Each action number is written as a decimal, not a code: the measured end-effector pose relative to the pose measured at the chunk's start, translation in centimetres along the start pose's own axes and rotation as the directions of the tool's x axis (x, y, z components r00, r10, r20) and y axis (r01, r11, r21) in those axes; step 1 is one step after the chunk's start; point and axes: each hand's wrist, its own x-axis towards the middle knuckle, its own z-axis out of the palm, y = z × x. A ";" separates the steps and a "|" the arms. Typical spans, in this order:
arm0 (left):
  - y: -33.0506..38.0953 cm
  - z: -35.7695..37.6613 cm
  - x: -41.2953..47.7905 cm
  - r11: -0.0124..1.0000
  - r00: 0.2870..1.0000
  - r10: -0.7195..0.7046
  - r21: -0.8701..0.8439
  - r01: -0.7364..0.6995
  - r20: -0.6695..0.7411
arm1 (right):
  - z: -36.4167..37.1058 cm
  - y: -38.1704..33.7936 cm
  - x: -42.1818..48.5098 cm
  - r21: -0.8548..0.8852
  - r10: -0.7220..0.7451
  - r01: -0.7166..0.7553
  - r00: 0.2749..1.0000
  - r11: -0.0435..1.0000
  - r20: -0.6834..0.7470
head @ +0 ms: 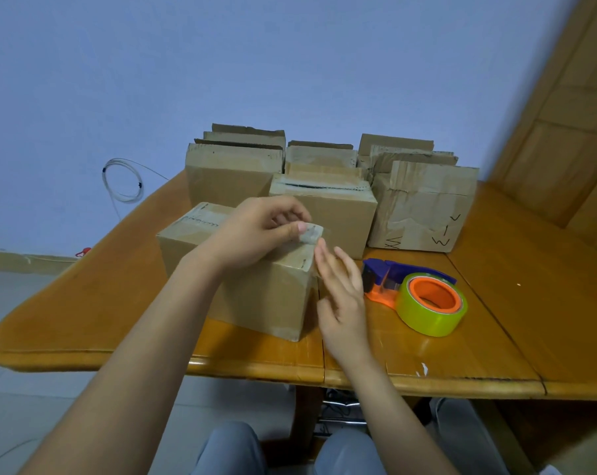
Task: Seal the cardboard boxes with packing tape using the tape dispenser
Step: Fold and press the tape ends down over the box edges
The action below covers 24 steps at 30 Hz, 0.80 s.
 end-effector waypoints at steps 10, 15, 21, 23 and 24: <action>0.1 0.7 1.0 0.934 0.941 -0.220 0.334 0.127 0.257 | 0.2 -0.1 -0.2 -0.083 0.003 0.007 0.992 0.996 0.127; 0.0 0.6 1.1 0.935 0.937 -0.234 0.324 0.143 0.259 | 0.2 0.5 -0.6 0.003 -0.024 0.024 0.999 1.000 0.043; 0.1 0.5 0.9 0.937 0.936 -0.242 0.313 0.156 0.256 | -0.3 1.0 1.3 0.041 0.003 0.010 0.954 0.999 -0.301; 0.1 0.5 0.9 0.937 0.937 -0.244 0.311 0.161 0.250 | -0.6 1.1 2.8 0.018 -0.010 0.017 0.946 1.000 -0.325; 0.2 0.5 0.9 0.937 0.939 -0.243 0.308 0.163 0.244 | -0.6 1.2 3.3 0.000 -0.017 0.018 0.949 1.000 -0.315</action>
